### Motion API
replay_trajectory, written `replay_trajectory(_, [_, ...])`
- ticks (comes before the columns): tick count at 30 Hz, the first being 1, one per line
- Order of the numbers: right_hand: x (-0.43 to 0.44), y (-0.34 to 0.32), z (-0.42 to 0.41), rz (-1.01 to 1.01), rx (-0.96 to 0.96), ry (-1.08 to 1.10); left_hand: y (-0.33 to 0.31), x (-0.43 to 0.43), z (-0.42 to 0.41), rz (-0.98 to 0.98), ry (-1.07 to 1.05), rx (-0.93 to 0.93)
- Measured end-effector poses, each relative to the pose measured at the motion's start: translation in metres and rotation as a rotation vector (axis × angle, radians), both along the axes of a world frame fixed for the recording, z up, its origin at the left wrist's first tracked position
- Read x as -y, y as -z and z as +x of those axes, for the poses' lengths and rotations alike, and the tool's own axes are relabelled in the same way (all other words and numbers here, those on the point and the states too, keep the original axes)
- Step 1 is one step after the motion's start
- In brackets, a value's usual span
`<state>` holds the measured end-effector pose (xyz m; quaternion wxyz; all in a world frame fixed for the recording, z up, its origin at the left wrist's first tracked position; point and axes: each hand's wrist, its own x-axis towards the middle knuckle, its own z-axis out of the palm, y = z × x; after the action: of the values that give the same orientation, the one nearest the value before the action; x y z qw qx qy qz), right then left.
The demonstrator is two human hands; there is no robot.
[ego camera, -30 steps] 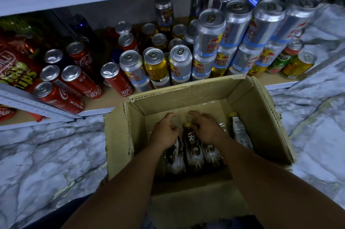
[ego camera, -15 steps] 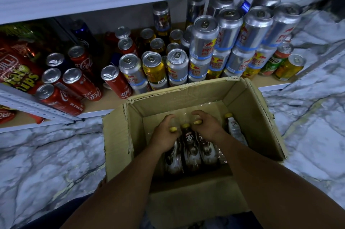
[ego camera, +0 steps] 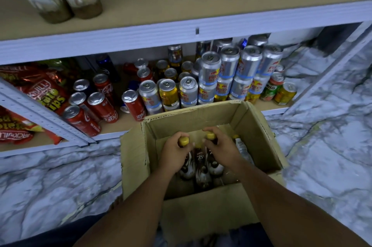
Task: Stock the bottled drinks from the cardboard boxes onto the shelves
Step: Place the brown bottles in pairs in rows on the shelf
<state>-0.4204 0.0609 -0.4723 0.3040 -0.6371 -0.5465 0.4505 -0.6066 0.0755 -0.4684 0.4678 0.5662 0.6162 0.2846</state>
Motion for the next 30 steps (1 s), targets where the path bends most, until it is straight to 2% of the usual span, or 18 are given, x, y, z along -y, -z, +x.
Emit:
replay_trajectory(17, [0.043,-0.187,-0.019,0.392,0.014,0.005,-0.199,0.030,-0.032,0.450,0.009,0.048])
replay_trajectory(30, [0.019,-0.342,-0.027,0.689,0.021,0.057,-0.339,0.011,-0.039,0.706,0.027,0.062])
